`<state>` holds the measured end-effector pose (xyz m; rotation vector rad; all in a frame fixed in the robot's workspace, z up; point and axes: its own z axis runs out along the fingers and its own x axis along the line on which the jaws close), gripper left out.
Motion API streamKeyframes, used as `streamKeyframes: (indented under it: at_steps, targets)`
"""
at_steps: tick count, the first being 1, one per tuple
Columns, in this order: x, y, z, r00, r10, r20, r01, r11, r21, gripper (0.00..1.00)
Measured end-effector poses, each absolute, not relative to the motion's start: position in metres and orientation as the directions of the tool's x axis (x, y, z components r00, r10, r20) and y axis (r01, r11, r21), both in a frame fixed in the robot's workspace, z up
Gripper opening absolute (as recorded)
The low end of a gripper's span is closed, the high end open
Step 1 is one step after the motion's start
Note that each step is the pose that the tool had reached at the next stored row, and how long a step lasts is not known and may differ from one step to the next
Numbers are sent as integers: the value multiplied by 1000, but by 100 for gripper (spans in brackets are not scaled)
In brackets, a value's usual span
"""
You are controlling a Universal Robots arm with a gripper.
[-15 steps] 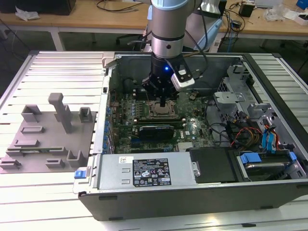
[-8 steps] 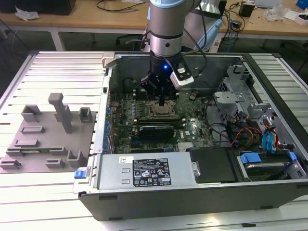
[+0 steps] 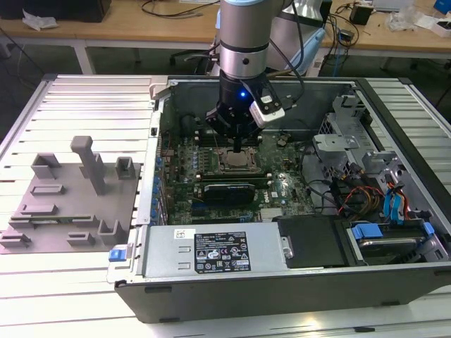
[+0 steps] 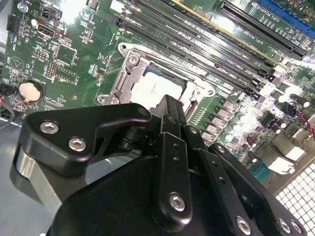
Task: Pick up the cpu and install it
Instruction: 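Install the first cpu locking lever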
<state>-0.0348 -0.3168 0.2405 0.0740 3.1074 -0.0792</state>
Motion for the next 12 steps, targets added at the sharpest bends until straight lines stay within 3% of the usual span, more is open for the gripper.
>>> streamKeyframes:
  at_steps: [12]
  targets:
    - [-38,-315,241,-998,47,-34,48,998,-50,11]
